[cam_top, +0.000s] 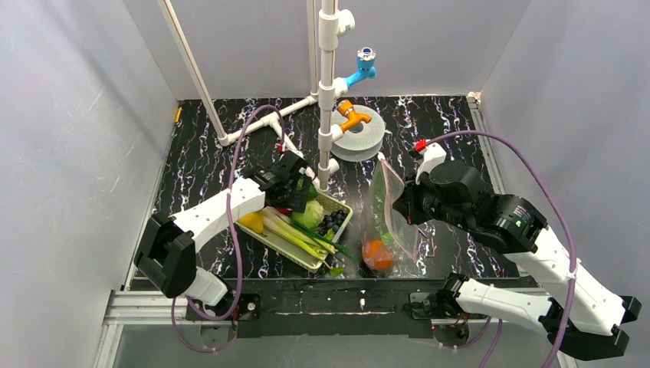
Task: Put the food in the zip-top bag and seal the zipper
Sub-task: Pick up the fake fruit from the bin, then place the fake fruit in the zipper food storage bag.
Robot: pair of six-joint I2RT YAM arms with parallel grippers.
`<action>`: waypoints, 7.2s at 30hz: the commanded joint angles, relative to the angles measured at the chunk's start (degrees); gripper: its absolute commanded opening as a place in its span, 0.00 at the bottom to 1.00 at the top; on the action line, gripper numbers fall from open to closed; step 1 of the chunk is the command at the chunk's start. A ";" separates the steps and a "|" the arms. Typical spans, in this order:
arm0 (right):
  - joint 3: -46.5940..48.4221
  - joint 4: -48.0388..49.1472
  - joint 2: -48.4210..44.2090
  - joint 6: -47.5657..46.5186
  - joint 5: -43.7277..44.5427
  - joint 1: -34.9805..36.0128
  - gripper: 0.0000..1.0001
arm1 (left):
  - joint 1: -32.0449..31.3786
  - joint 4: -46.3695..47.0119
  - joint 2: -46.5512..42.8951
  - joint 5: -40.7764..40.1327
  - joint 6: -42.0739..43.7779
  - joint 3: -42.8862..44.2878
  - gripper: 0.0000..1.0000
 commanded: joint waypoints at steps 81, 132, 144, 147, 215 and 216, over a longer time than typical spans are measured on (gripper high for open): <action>1.64 7.29 1.31 2.73 -8.82 0.27 0.01 | -20.90 43.50 -20.26 41.37 -25.39 4.03 0.14; 13.14 -3.67 3.41 -6.30 9.78 0.27 0.01 | -16.03 0.04 -28.51 6.00 -23.37 -7.84 0.12; -0.25 12.94 15.18 1.21 -10.78 8.54 0.01 | -15.88 6.91 -42.58 16.62 -28.14 -9.78 0.12; 0.06 14.65 14.56 1.65 -11.23 8.53 0.01 | -15.82 11.67 -44.73 20.81 -29.65 -10.41 0.12; 2.91 18.66 5.36 0.68 -8.62 7.17 0.01 | -21.50 37.07 -15.84 29.76 -41.05 -7.07 0.14; 2.75 18.38 5.51 0.51 -8.17 7.05 0.01 | -21.79 37.02 -16.01 29.36 -40.20 -7.18 0.16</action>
